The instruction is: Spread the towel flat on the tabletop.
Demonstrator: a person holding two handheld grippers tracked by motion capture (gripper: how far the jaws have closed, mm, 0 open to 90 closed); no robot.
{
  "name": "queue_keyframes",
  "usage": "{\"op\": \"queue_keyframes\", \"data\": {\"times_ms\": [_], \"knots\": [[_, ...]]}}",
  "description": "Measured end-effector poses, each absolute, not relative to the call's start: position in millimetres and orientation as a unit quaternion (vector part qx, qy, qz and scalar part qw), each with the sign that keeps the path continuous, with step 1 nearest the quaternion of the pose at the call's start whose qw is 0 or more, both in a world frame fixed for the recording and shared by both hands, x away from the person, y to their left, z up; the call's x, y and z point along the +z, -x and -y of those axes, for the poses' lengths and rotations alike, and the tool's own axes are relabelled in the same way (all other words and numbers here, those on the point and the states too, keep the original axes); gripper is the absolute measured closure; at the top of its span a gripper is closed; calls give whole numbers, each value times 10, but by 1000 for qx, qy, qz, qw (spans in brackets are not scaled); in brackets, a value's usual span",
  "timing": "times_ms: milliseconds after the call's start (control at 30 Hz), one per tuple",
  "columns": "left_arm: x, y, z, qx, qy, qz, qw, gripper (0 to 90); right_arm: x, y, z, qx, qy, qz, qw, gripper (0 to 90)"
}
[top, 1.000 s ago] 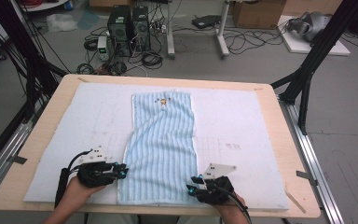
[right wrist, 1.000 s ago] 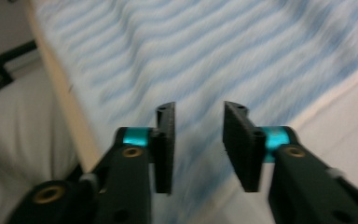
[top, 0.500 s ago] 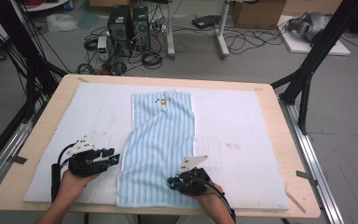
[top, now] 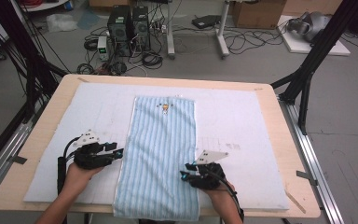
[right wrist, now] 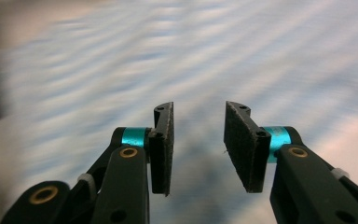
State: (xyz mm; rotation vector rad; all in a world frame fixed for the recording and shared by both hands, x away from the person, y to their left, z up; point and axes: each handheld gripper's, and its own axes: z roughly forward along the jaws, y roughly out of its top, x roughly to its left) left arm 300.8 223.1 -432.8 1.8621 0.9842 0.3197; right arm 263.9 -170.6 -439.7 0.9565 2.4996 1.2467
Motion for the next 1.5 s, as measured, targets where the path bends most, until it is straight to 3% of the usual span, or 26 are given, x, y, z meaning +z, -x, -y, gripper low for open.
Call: {"op": "queue_keyframes", "data": {"times_ms": [100,300,367,533,733,933,1100,1200,1500], "knots": [[-4335,-3070,-2229,132,-762,-409,485,552,-4450,-2790,1780,389,-364,-836,135,687],[-4345,-3195,-2201,130,-761,-412,483,549,-4442,-2917,1768,364,-360,-846,149,870],[-4353,-3228,-2182,131,-762,-413,481,549,-4409,-2912,1776,349,-358,-854,145,877],[-4366,-3288,-2142,133,-764,-412,478,545,-4343,-2849,1837,317,-354,-869,138,866],[-4419,-3305,-2081,127,-773,-410,468,531,-4305,-2983,1936,390,-367,-833,143,651],[-4419,-3294,-2071,129,-771,-409,470,528,-4290,-3404,1999,405,-394,-802,195,616],[-4425,-3303,-2079,130,-771,-408,472,521,-4305,-3847,1934,382,-422,-795,210,610],[-4424,-3304,-2085,128,-771,-406,473,521,-4332,-4122,1879,370,-439,-791,211,551],[-4422,-3299,-2085,123,-770,-406,478,521,-4458,-4662,1681,354,-471,-785,192,712]]}}
